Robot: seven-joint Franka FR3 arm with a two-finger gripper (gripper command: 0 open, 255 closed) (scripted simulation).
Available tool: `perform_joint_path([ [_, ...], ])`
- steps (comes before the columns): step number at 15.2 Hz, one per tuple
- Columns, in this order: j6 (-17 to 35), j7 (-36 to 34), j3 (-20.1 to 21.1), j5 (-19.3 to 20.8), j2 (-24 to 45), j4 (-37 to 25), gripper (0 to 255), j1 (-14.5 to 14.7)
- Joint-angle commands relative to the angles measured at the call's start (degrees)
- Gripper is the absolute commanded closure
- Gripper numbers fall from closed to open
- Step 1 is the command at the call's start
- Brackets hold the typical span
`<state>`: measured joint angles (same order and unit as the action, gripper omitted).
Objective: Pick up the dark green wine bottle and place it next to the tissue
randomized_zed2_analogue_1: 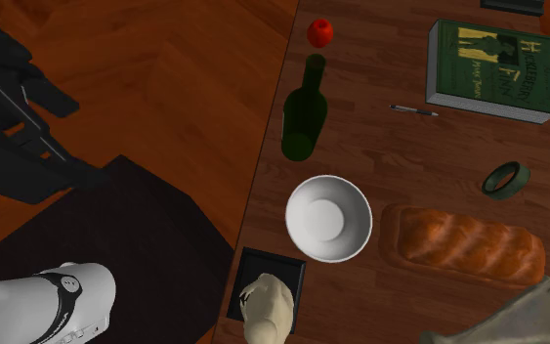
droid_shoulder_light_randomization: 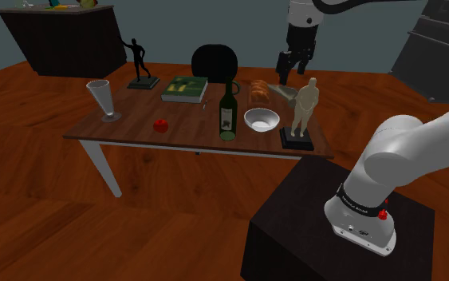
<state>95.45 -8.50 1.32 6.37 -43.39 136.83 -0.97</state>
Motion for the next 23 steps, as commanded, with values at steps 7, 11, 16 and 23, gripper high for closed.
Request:
perform_joint_path([
  [7,8.8,3.7,-2.7,0.3,12.4,-4.9,0,0.2],
  [11,13.4,6.4,-4.1,-0.2,20.9,-9.6,0,0.5],
  [16,17.6,10.0,-5.6,-1.8,31.7,-17.3,0,0.8],
  [23,20.1,15.3,-6.5,-5.2,47.1,-31.3,0,0.8],
])
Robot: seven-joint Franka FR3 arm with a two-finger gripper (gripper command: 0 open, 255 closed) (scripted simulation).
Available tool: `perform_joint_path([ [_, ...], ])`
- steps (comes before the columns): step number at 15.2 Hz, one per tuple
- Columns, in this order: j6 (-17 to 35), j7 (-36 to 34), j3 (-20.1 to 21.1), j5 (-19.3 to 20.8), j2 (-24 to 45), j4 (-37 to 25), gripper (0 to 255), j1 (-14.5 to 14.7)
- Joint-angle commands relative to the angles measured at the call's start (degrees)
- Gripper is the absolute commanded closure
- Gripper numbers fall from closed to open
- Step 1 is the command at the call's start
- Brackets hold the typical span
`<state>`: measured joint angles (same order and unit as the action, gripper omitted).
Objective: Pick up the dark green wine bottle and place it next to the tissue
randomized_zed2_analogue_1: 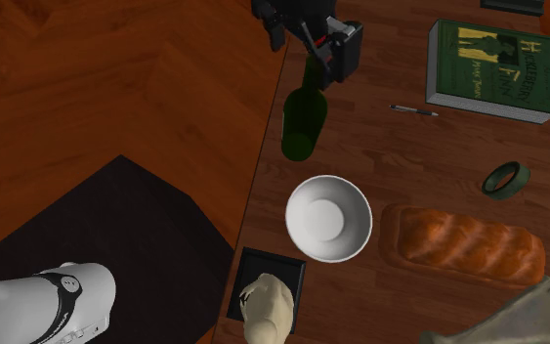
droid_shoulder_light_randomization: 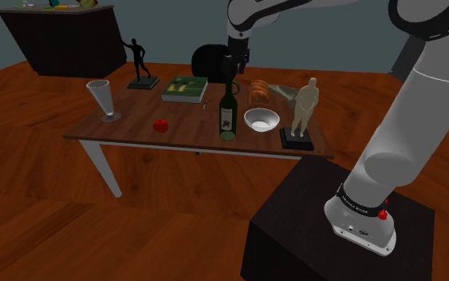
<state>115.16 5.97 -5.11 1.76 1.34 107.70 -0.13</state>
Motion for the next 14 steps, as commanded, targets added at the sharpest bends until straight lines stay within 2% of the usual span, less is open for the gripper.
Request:
perform_joint_path([
  [1,0.4,1.0,-0.1,-0.7,2.8,-2.7,0,-0.1],
  [8,5.7,1.1,-0.1,-0.8,4.8,0.7,0,-0.2],
  [14,5.7,1.1,-0.1,-0.8,4.8,0.7,0,-0.2],
])
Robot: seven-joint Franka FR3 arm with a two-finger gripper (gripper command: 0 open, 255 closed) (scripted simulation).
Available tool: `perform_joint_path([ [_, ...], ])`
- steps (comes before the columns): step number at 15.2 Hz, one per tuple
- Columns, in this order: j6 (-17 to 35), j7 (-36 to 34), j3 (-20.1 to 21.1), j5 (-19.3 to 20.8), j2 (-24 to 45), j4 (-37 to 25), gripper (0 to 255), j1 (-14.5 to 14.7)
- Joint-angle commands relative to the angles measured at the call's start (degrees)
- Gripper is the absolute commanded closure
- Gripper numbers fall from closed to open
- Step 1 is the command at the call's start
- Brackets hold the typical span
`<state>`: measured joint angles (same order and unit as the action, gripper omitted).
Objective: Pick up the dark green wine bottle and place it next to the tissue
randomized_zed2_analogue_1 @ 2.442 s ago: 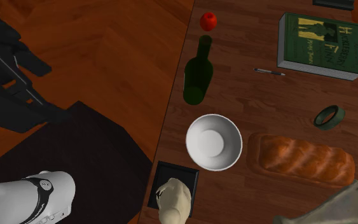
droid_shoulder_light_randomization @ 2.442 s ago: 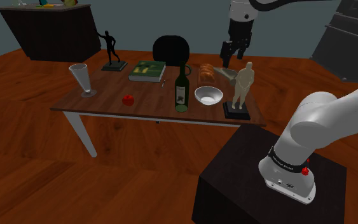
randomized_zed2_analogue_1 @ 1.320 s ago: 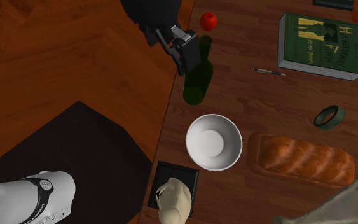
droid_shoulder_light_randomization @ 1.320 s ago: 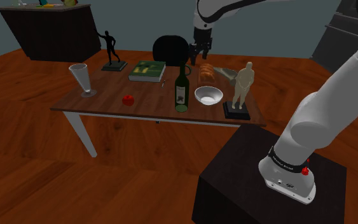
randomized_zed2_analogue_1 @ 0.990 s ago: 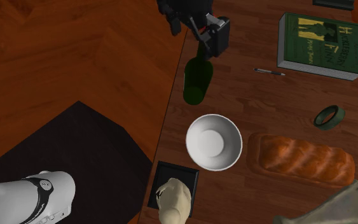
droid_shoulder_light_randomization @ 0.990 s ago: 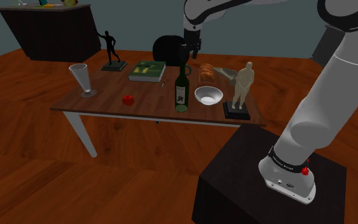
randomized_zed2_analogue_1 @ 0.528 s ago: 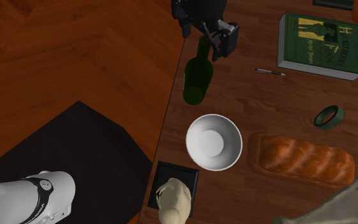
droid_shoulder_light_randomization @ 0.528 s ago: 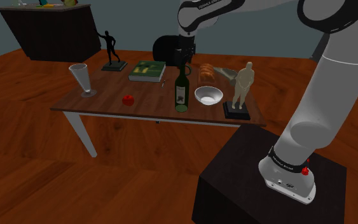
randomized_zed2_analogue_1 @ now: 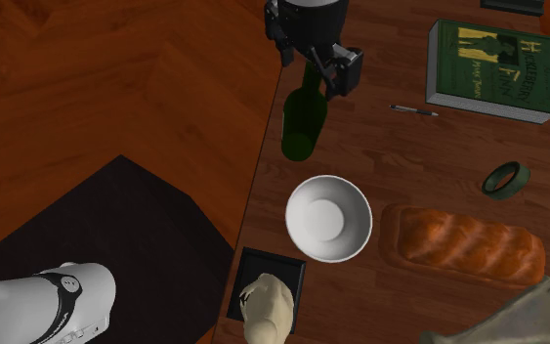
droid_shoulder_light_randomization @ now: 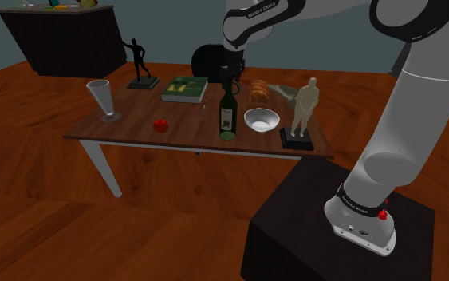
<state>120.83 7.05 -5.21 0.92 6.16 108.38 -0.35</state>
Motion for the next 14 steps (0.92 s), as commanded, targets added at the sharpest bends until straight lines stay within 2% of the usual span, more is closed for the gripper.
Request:
perform_joint_path([
  [1,0.0,0.0,0.0,0.0,0.0,0.0,0,0.0],
  [2,0.0,0.0,0.0,0.0,0.0,0.0,0,0.0],
  [3,0.0,0.0,0.0,0.0,0.0,0.0,255,0.0],
  [12,0.0,0.0,0.0,0.0,0.0,0.0,255,0.0],
  [14,-1.4,0.0,0.0,0.0,-0.4,-1.1,255,0.0],
])
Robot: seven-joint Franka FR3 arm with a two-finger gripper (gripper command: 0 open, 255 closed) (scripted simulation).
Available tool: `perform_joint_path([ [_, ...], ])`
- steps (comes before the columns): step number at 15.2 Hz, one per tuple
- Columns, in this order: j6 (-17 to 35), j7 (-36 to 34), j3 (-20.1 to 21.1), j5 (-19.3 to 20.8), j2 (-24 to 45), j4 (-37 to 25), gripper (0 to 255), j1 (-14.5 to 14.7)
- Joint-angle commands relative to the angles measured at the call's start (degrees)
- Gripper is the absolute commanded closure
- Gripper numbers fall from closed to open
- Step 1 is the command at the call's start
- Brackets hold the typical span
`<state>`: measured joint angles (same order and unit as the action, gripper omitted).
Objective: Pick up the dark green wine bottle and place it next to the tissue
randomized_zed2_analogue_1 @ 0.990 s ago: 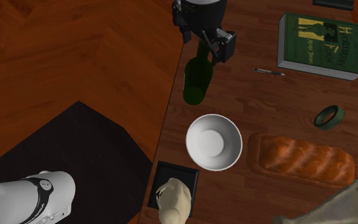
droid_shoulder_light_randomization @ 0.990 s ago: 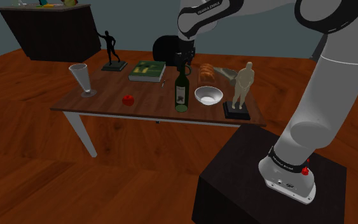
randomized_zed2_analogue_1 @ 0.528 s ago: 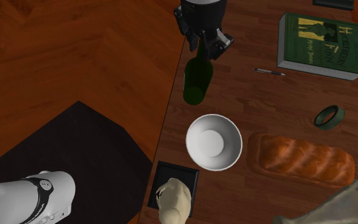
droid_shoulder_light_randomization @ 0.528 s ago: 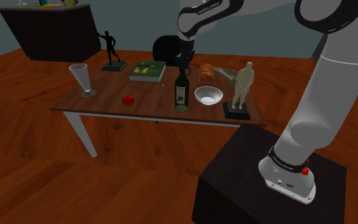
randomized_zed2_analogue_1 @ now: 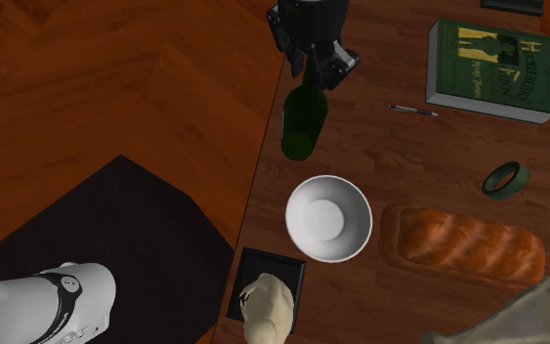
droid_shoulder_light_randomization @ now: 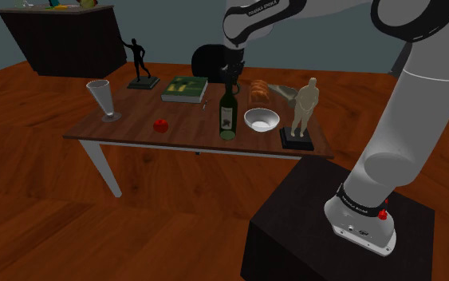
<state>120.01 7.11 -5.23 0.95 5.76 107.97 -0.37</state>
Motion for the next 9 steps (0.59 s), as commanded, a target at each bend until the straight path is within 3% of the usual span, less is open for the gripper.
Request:
perform_joint_path([
  [1,-1.4,0.0,0.0,0.0,-0.2,-1.2,255,0.0],
  [9,-7.3,0.0,0.0,0.1,-1.1,-6.2,255,0.1],
])
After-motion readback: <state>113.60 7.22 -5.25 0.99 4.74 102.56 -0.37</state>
